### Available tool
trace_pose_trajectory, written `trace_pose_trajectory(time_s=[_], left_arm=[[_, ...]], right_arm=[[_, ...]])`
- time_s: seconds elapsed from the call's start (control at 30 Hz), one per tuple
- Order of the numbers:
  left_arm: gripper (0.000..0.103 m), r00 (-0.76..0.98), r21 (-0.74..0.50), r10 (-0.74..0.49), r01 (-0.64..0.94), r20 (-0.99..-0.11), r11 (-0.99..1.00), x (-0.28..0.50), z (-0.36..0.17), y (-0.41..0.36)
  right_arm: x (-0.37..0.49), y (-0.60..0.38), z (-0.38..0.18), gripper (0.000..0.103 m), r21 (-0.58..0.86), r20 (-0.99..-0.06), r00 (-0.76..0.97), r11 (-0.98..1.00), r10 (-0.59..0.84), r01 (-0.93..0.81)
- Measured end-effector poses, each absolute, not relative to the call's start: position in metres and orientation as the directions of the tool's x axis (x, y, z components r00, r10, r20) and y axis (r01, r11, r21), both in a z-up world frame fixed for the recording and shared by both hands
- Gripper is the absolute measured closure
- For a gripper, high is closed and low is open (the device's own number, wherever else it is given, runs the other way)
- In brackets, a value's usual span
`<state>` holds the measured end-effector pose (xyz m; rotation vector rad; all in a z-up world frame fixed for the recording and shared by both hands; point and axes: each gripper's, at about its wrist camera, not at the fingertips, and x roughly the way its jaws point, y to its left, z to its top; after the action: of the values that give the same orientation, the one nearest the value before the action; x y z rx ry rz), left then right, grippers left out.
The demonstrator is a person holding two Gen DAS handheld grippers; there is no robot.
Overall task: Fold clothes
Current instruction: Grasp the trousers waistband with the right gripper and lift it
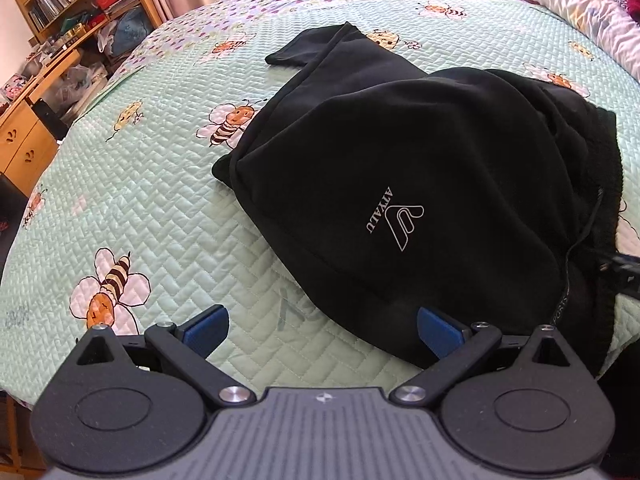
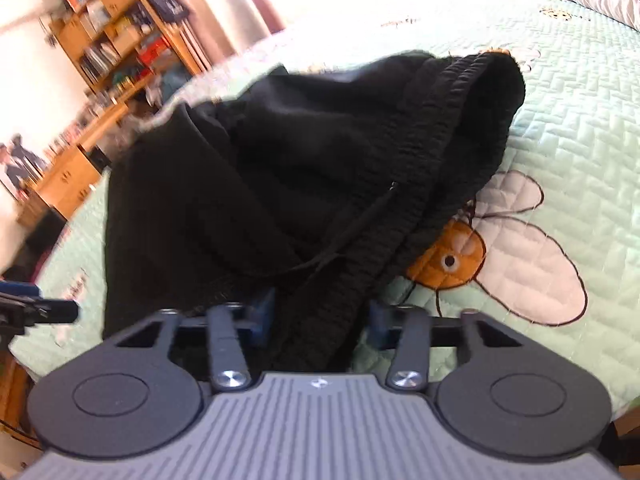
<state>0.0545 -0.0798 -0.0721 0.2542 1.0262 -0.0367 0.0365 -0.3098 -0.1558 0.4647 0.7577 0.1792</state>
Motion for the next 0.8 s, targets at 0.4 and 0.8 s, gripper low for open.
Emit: trace_pose_trajectory(time_s=[0.4,0.8], left_arm=[[0.002,0.488,0.184,0.074,0.182,-0.87,0.966,0.056,-0.077,-0.095],[0.002,0.492,0.147,0.047,0.166,-0.869,0.975,0.058,-0.074,-0.089]], right_arm=[[0.061,-0.372,-0.188,0.075,0.803,-0.519,0.693,0.564,0.501,0.194],[0.081,-0.36,-0.122,0.011,0.656,-0.603,0.672,0.746,0.429,0.113]])
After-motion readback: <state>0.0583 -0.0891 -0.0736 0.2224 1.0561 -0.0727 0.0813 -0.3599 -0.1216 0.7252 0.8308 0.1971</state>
